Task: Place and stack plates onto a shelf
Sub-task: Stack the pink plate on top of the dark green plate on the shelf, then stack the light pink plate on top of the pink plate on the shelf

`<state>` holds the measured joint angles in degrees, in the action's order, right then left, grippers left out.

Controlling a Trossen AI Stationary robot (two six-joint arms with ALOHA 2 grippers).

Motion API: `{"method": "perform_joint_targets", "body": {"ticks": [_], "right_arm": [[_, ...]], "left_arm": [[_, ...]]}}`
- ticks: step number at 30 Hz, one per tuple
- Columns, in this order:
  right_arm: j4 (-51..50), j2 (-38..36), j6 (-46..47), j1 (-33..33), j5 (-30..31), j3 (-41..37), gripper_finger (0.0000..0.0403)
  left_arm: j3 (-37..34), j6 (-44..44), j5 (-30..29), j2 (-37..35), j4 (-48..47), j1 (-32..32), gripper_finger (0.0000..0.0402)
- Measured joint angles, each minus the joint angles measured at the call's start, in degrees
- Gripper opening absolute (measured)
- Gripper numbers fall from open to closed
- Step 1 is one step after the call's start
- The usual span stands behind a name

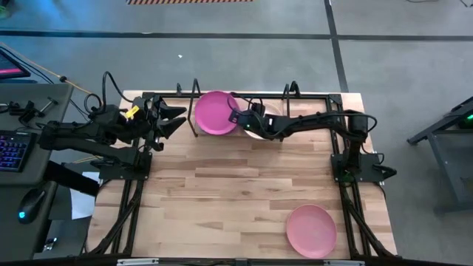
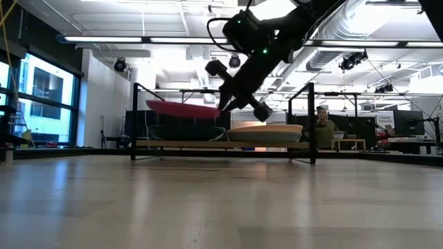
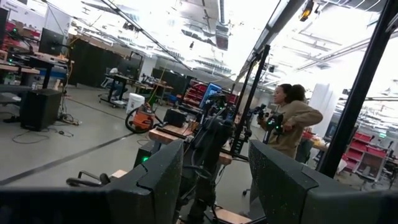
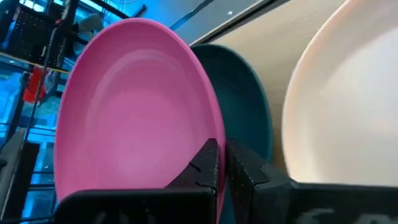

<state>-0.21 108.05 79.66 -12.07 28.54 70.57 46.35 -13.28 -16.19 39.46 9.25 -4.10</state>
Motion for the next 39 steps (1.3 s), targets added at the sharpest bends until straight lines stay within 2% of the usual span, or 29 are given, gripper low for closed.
{"method": "perform_joint_targets", "body": {"ticks": [4,9,13,18,21,25,27,29,32,36,39], "right_arm": [[-0.2,0.4,-1.5,-0.2,-0.7,0.0,0.0022],[-0.2,0.4,-2.9,-0.9,-1.2,0.0,0.0091],[-0.6,-1.1,-11.1,-1.4,-4.7,0.0,0.0144],[-2.5,-3.8,-15.7,-1.3,-6.2,0.0,0.0172],[-4.8,-7.4,-22.9,-0.4,-10.8,0.0,0.0174],[-11.1,-12.6,-33.9,3.8,-21.5,-0.2,0.0174],[-16.8,-15.4,-36.1,7.2,-24.2,-0.2,0.0174],[-23.5,-18.0,-37.1,11.7,-22.7,-0.2,0.0174],[-33.0,-21.6,-36.5,19.3,-17.0,-0.2,0.0174],[-42.8,-26.1,-31.5,30.0,-7.8,-0.2,0.0174],[-50.4,-28.7,-26.0,37.6,-2.4,-0.2,0.0174]], "left_arm": [[0.0,0.0,0.0,0.0,0.0,0.0,0.0175],[0.0,-0.1,0.0,0.0,0.0,0.0,0.0175],[0.0,0.0,0.1,0.0,-0.1,0.0,0.0175],[0.0,0.0,0.1,-0.2,-0.6,0.0,0.0175],[0.0,0.0,2.2,-0.4,-1.7,0.0,0.0175],[-1.1,-0.5,10.3,-0.5,-1.5,-0.1,0.0175],[-2.8,-3.1,13.7,-0.6,0.5,-0.1,0.0175],[-5.2,-5.8,15.0,-0.7,3.2,-0.2,0.0175],[-10.3,-9.7,15.1,-0.7,8.6,-1.4,0.0175],[-15.5,-12.1,9.3,-0.7,13.4,-3.8,0.0175],[-17.3,-11.7,3.9,-0.5,12.3,-5.4,0.0175]]}}
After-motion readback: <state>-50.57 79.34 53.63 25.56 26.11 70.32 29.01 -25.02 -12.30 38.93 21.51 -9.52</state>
